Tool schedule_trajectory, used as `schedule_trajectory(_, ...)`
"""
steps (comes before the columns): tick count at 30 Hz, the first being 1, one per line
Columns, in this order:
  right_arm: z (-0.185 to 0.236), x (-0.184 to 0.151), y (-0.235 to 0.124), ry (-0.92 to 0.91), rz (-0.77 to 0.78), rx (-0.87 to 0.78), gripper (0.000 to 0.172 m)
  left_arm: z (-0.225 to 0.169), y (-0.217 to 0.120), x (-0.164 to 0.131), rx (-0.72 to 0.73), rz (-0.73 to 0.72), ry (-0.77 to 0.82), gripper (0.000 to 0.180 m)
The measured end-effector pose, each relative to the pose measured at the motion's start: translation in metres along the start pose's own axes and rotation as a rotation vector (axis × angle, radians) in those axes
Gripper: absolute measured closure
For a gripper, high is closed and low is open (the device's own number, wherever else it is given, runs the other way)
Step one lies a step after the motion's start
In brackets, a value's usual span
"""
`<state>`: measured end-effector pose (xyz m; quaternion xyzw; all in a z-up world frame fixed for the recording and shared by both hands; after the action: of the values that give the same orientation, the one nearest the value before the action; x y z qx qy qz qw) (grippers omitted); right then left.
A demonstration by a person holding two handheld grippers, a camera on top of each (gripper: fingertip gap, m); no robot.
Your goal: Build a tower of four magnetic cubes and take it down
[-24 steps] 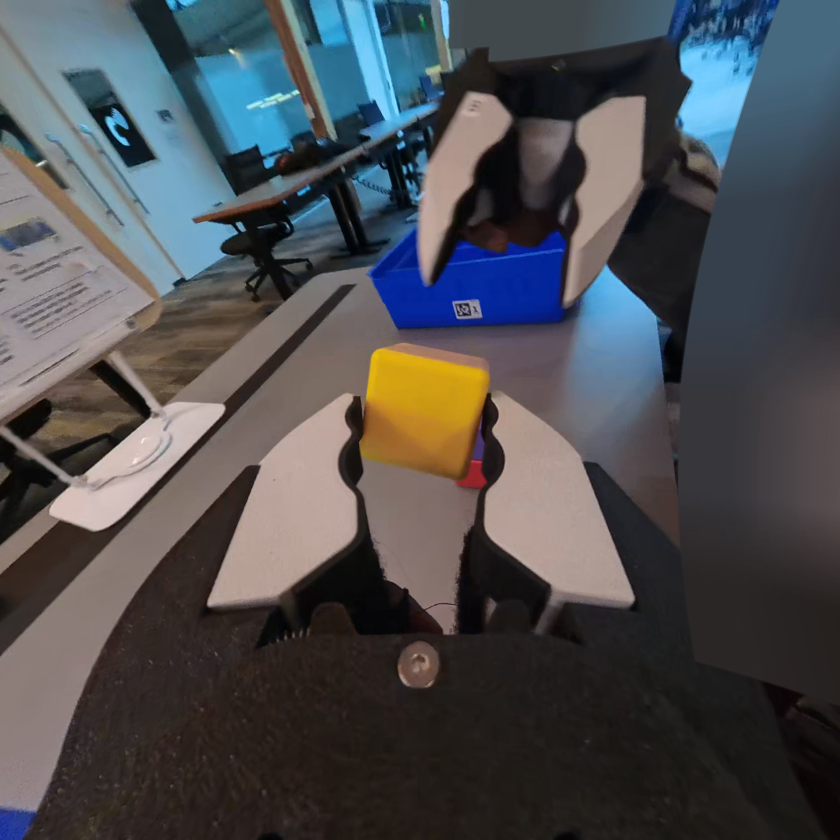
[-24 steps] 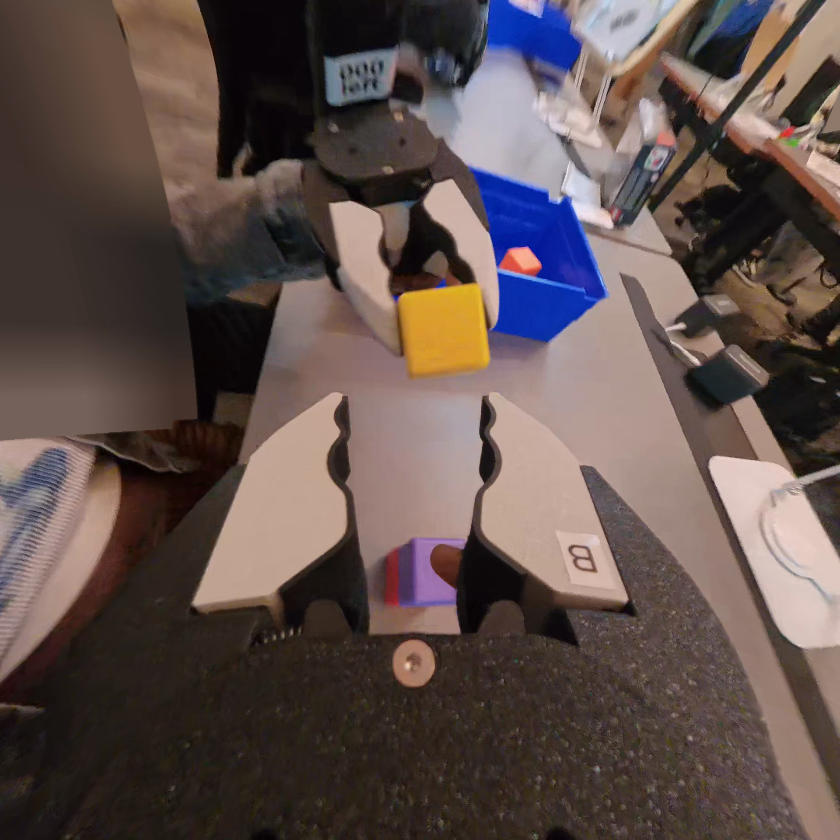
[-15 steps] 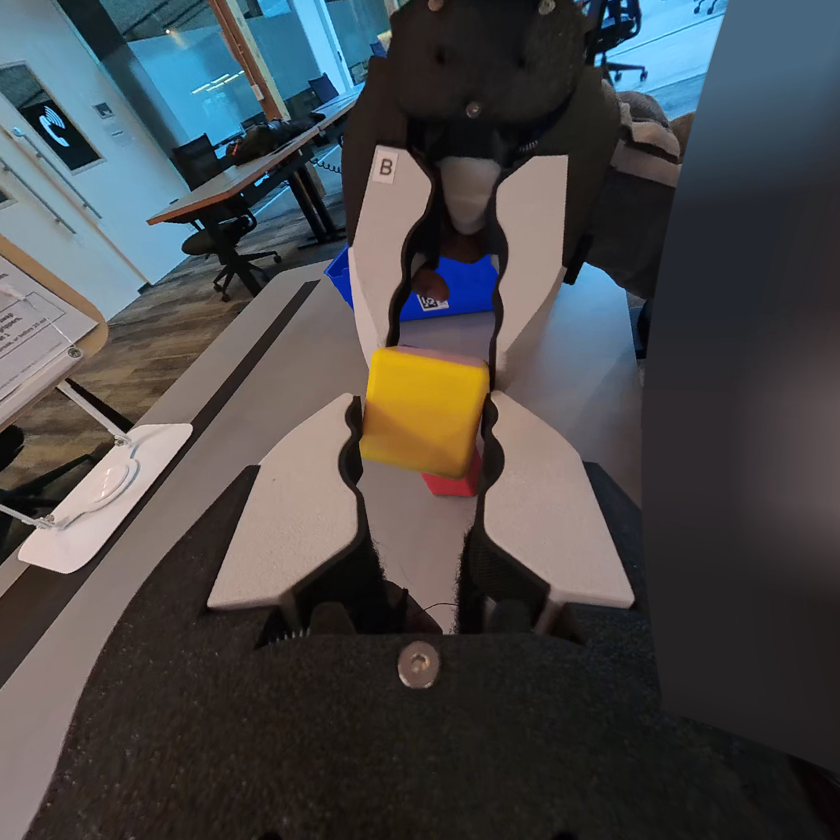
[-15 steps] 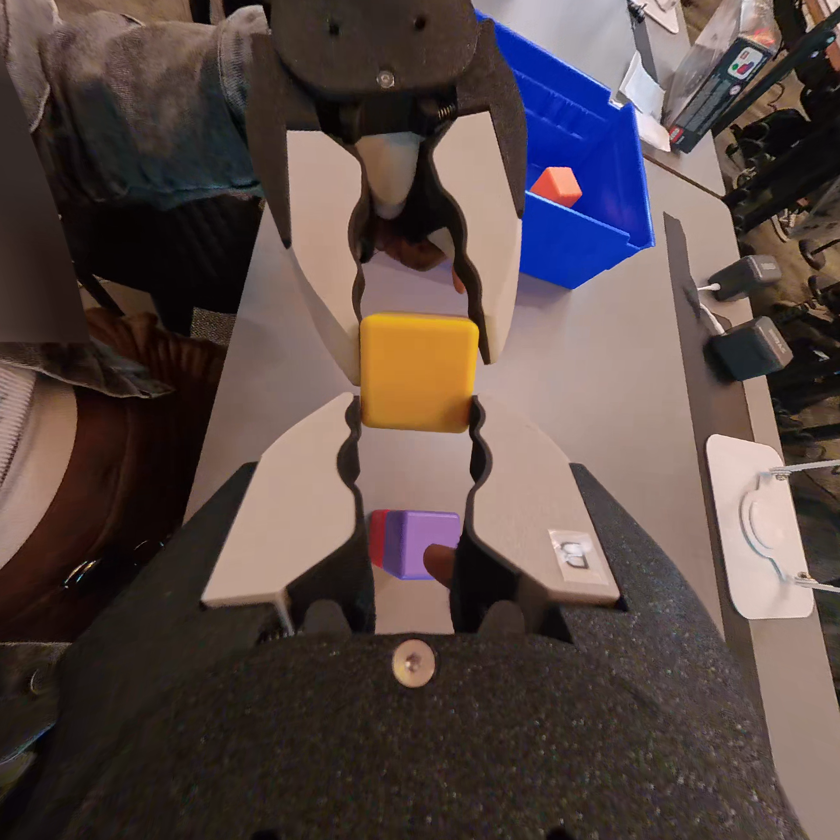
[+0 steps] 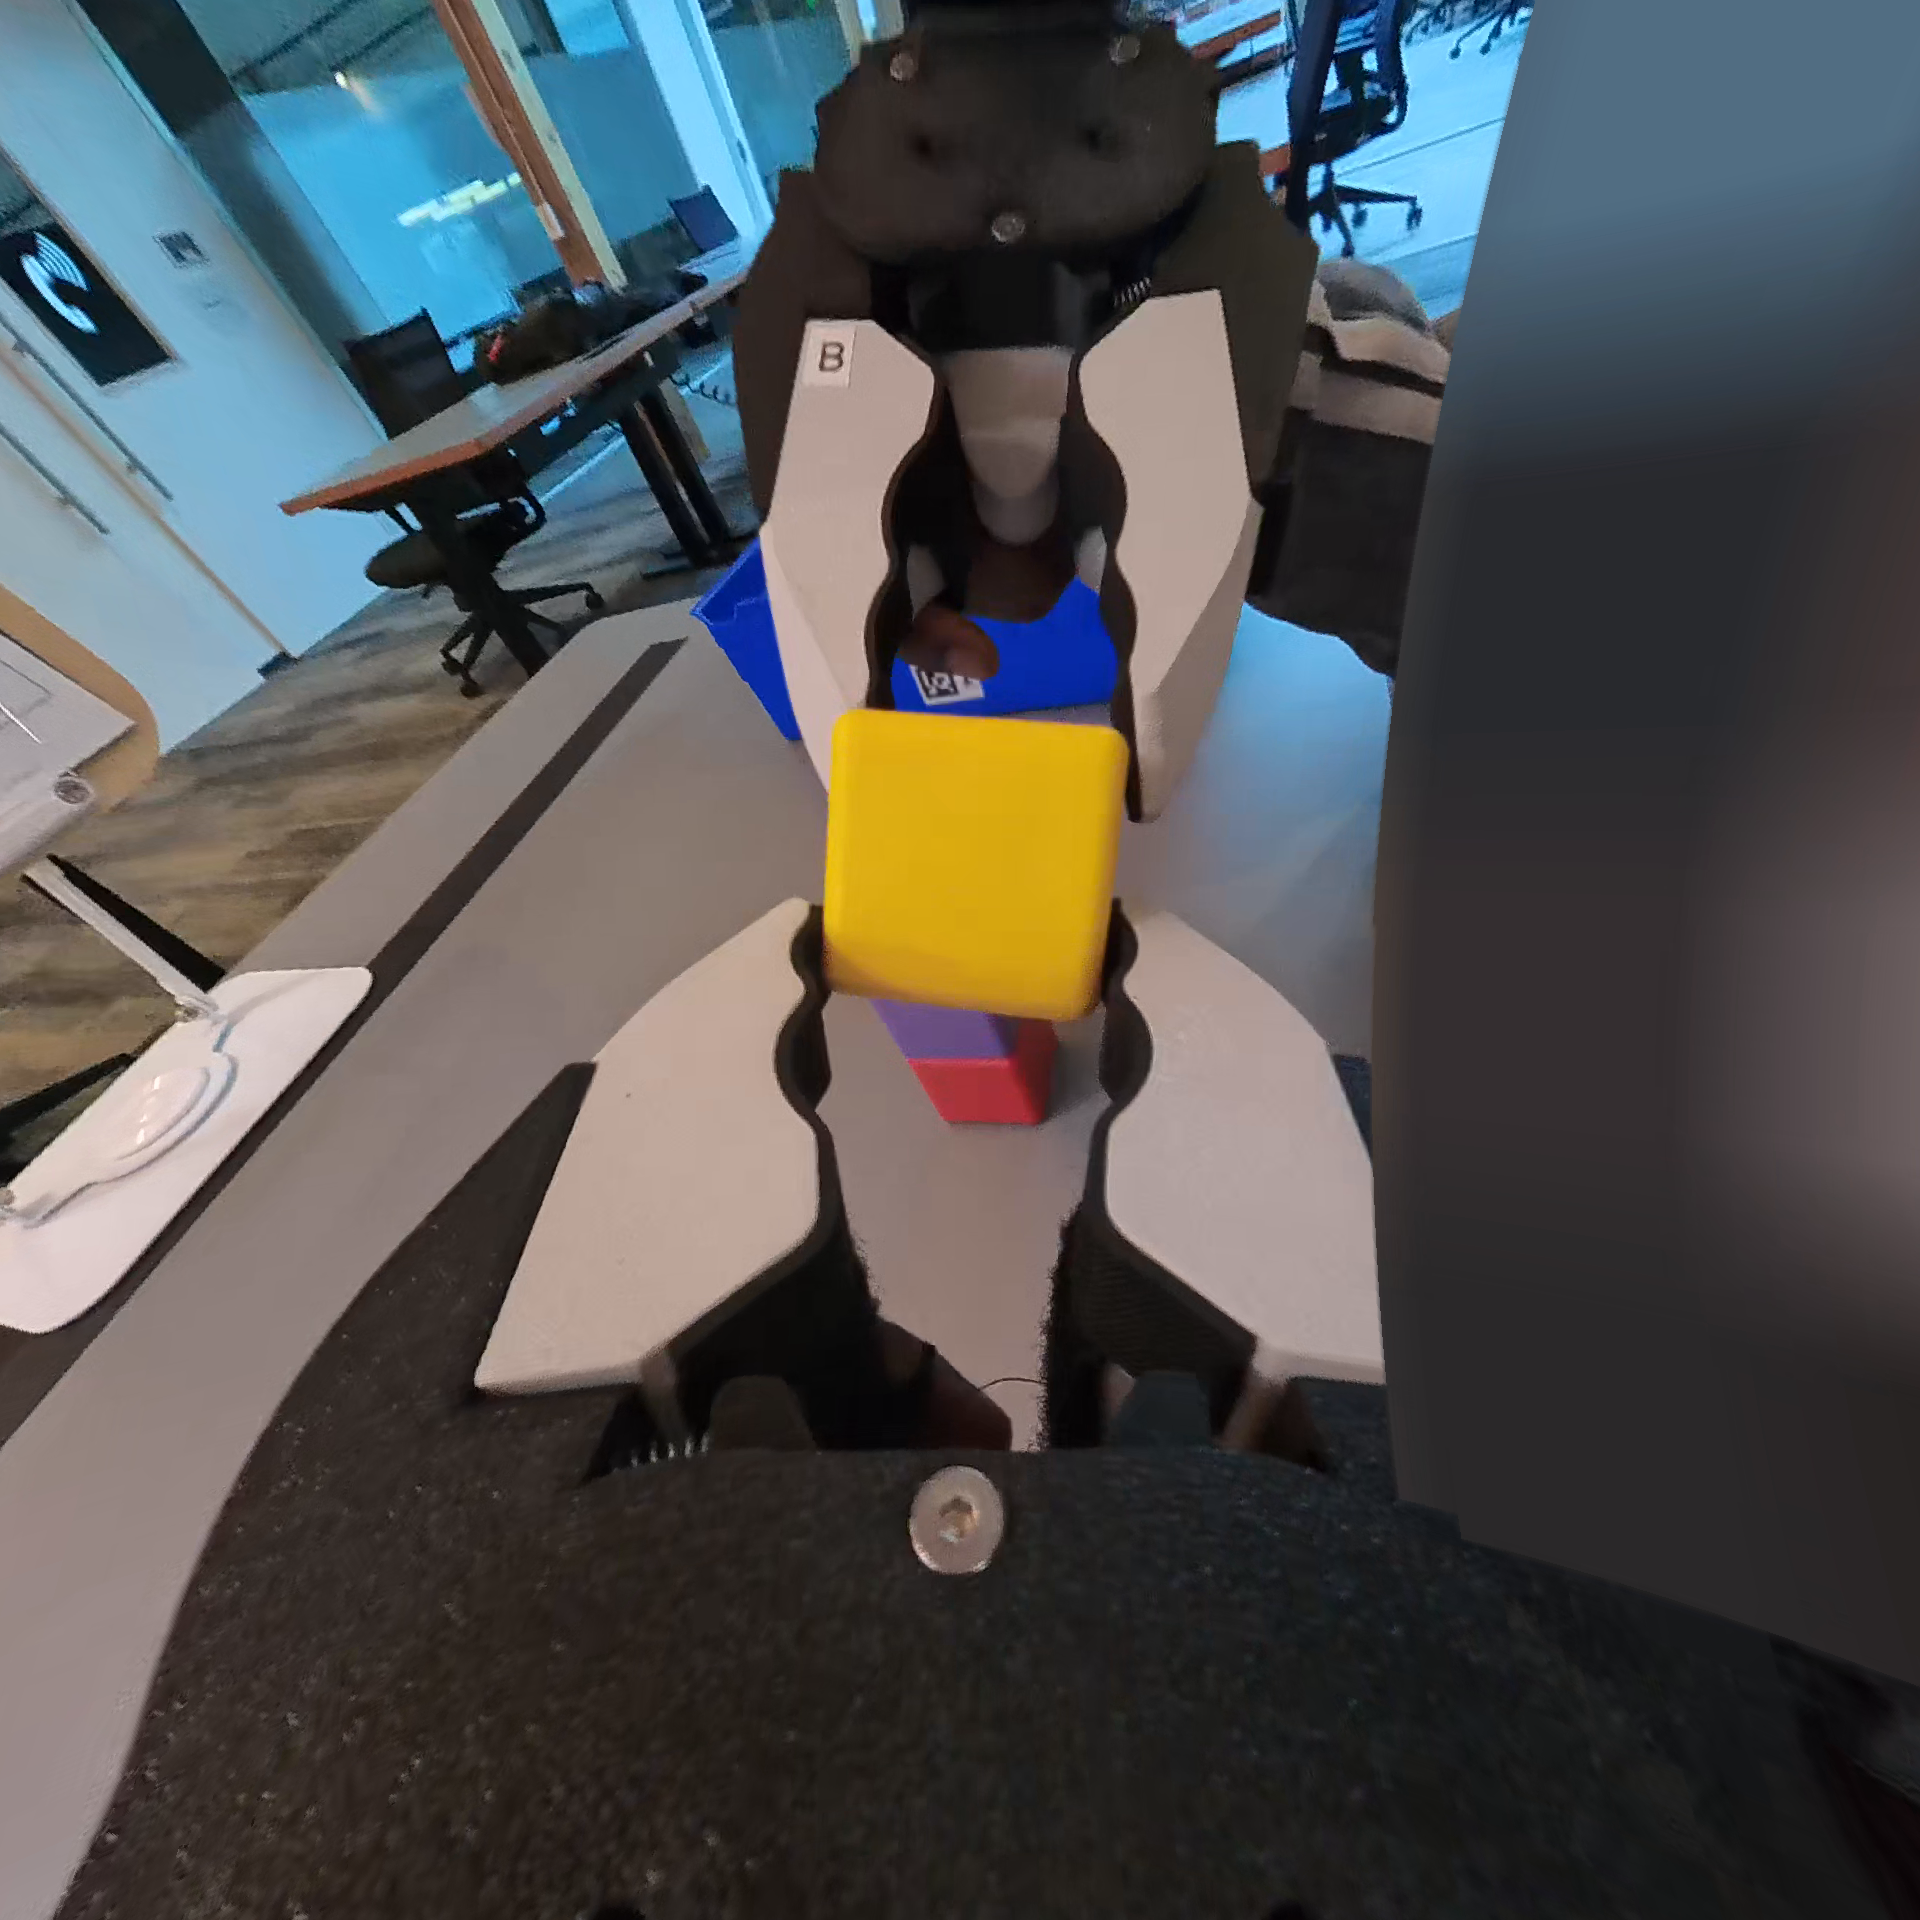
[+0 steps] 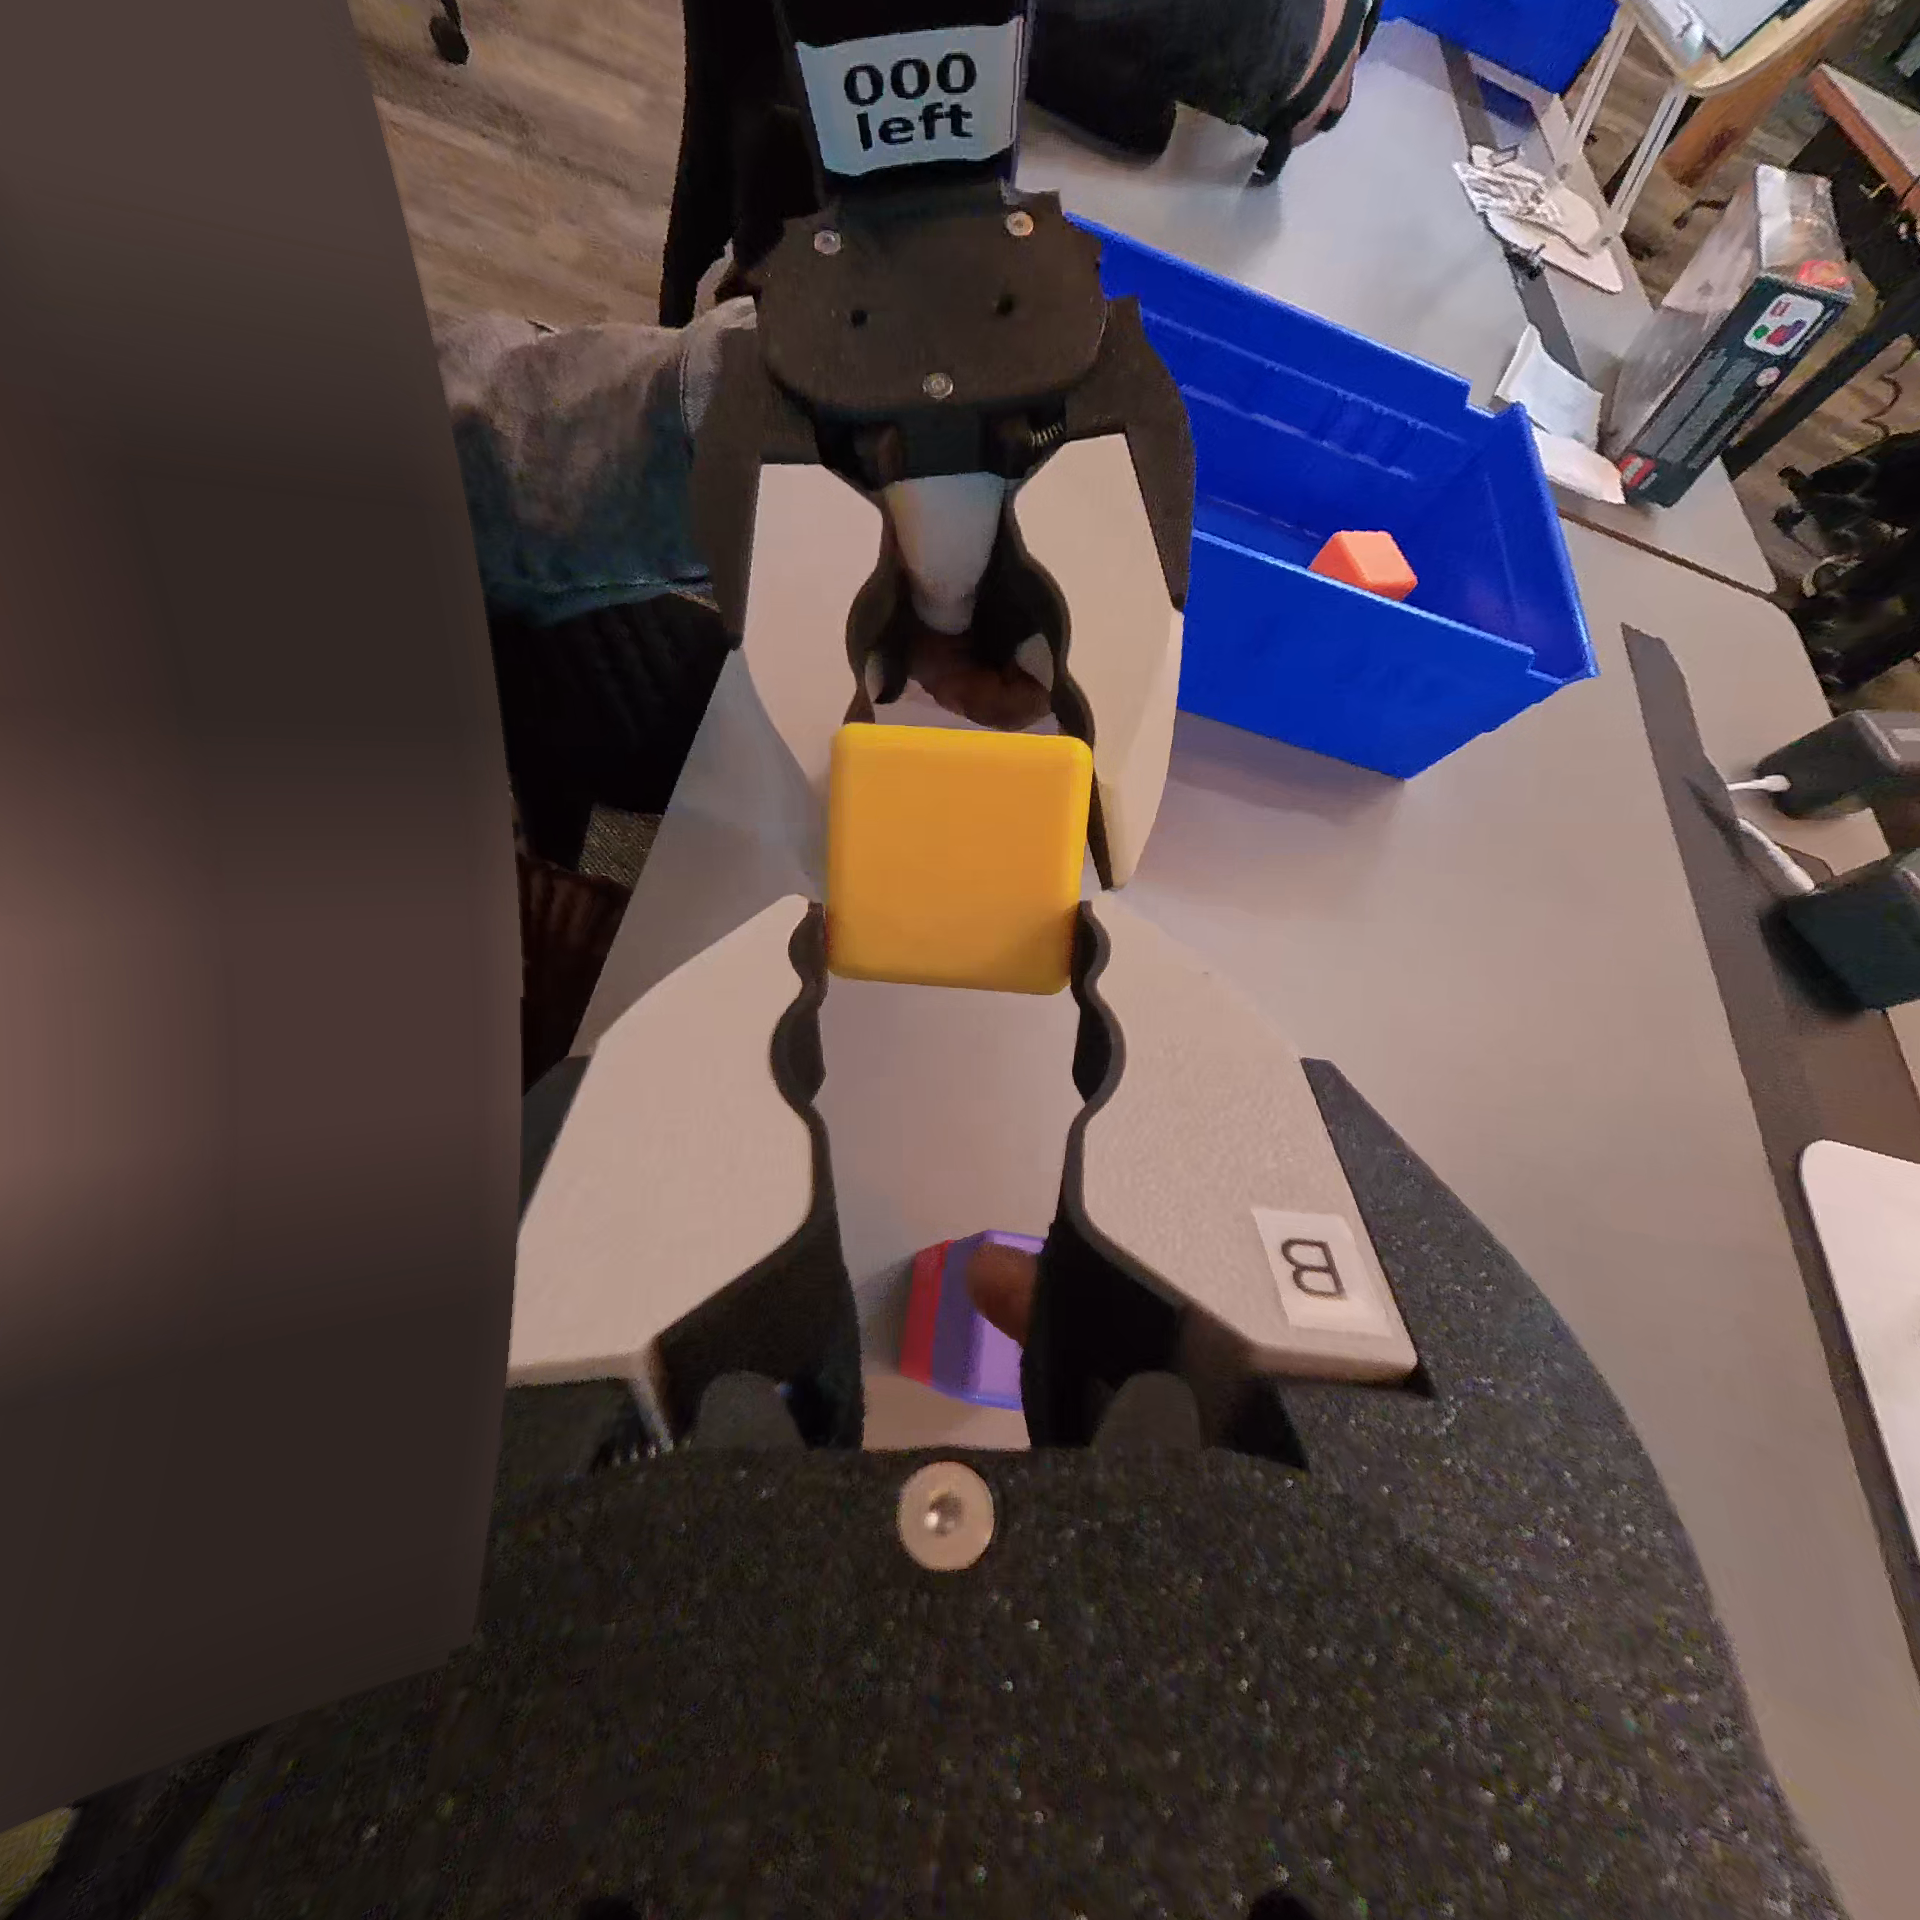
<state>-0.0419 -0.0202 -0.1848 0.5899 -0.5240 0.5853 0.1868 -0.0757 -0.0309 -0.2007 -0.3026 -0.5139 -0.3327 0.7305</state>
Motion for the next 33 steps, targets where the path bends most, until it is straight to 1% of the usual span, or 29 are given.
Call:
schedule_trajectory(2,0.0,-0.004,0.0,0.012,0.029,0.002,0.126,0.0,0.002,-0.003,0.004,0.032,-0.013,0.131)
schedule_trajectory(5,-0.001,-0.002,-0.001,0.004,0.033,-0.013,0.125,0.001,0.003,-0.002,0.028,0.039,-0.002,0.131)
schedule_trajectory(9,0.001,-0.001,0.002,0.0,0.049,-0.007,0.117,0.001,0.005,-0.003,0.036,0.045,0.01,0.131)
schedule_trajectory(12,-0.001,0.003,0.002,0.01,0.034,-0.013,0.119,0.001,0.007,-0.007,0.044,0.073,0.023,0.131)
schedule_trajectory(15,-0.003,0.002,0.0,0.011,0.047,-0.025,0.124,0.002,0.007,-0.007,0.047,0.063,0.021,0.131)
schedule_trajectory(20,-0.005,0.001,-0.001,-0.006,0.053,-0.035,0.127,0.002,0.009,-0.007,0.053,0.062,0.02,0.131)
schedule_trajectory(23,-0.01,0.0,-0.01,0.0,0.081,-0.041,0.127,0.005,0.015,-0.009,0.059,0.012,-0.009,0.117)
schedule_trajectory(24,-0.015,-0.002,-0.015,-0.001,0.112,-0.057,0.127,0.008,0.018,-0.016,0.06,0.017,-0.028,0.112)
schedule_trajectory(27,-0.032,-0.02,-0.036,0.03,0.259,-0.071,0.127,0.013,0.038,-0.048,0.026,0.067,-0.144,0.098)
schedule_trajectory(29,-0.041,-0.037,-0.046,0.069,0.377,-0.052,0.127,0.017,0.056,-0.071,0.013,0.103,-0.201,0.098)
schedule_trajectory(31,-0.046,-0.052,-0.051,0.119,0.476,-0.018,0.127,0.018,0.071,-0.091,-0.011,0.138,-0.223,0.098)
schedule_trajectory(33,-0.046,-0.062,-0.051,0.143,0.537,0.017,0.127,0.014,0.082,-0.103,-0.046,0.153,-0.237,0.097)
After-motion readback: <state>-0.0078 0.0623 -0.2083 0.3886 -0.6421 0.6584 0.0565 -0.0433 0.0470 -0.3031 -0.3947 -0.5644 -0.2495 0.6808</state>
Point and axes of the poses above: each gripper's, where its closed fingertips meet, y out along the fingers, x out of its top, z = x × y across the jaws, the point moved 2 cm from there along -y, back along the fingers, and after that the axes turned 8 degrees about -z, right-handed, at the moved point
